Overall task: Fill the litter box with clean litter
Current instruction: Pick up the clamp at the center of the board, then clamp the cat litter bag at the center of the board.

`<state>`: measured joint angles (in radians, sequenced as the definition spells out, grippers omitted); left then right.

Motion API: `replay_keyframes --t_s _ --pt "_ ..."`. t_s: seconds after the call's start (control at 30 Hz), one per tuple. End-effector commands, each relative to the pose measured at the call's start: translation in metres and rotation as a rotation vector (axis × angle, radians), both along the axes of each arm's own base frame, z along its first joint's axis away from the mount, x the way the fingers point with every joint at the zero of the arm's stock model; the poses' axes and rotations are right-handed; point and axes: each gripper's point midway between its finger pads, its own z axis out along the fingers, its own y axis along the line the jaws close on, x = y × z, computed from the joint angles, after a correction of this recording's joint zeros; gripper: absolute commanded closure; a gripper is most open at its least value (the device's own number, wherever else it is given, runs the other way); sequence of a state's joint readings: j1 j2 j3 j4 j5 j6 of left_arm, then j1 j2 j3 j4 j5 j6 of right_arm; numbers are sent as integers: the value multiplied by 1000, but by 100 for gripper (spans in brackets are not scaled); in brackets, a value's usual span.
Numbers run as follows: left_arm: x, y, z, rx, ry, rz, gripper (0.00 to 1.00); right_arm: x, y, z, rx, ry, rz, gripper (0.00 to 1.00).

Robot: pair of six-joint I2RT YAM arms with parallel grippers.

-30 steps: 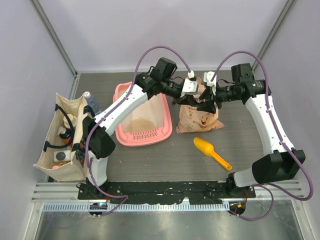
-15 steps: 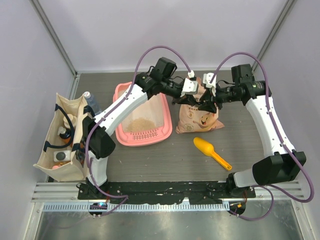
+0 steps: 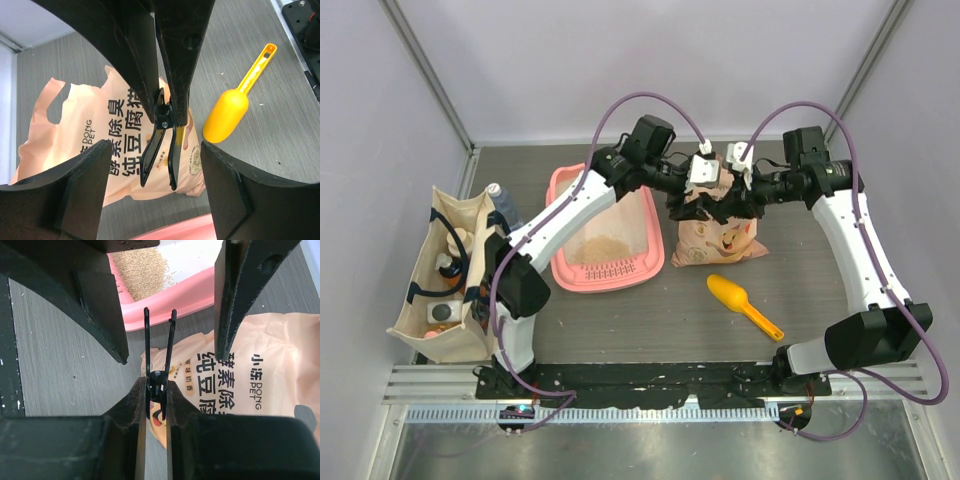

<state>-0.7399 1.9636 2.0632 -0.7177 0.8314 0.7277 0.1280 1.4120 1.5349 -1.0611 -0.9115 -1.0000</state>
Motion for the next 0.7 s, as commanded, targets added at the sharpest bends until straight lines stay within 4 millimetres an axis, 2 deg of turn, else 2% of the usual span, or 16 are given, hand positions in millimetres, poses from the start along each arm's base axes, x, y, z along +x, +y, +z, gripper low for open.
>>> replay_keyframes --t_s 0.0,0.07,0.13,0.17,0.2,0.27,0.3,0.37,0.4,0.47,0.5,0.53,0.57,0.6,0.63,0.67 --pt "3 6 30 -53 -80 60 21 4 -5 16 20 8 -50 98" --pt "5 6 37 -73 -68 93 20 8 -12 17 41 61 -113 98" --pt "11 6 42 -94 -54 139 17 25 -42 25 91 89 -238 98" --pt "18 4 44 -117 -44 179 17 30 -50 34 156 149 -296 99" --pt "24 4 47 -135 -43 213 17 40 -75 39 183 155 -380 98" --pt "36 -2 49 -184 -52 243 18 49 -97 52 222 166 -464 98" --pt "38 -6 49 -201 -46 245 18 59 -120 57 232 142 -541 98" --pt "38 -18 65 -258 -42 201 21 72 -143 69 241 107 -640 98" --pt "42 -28 47 -237 25 192 23 84 -159 64 230 114 -715 98" --pt "39 -38 55 -247 61 161 26 92 -175 46 154 111 -736 98" --pt "38 -48 38 -225 88 140 27 97 -185 26 70 93 -726 98" --pt "37 -52 37 -228 62 133 28 100 -193 13 24 83 -724 98" --pt "33 -60 25 -216 57 123 28 100 -198 -13 -18 107 -718 98" --pt "34 -63 21 -217 41 136 28 103 -203 -25 -55 92 -709 98" --pt "37 -67 14 -217 10 131 28 107 -212 -51 -120 97 -686 98" --pt "34 -72 5 -201 0 128 27 110 -215 -60 -139 98 -675 98"
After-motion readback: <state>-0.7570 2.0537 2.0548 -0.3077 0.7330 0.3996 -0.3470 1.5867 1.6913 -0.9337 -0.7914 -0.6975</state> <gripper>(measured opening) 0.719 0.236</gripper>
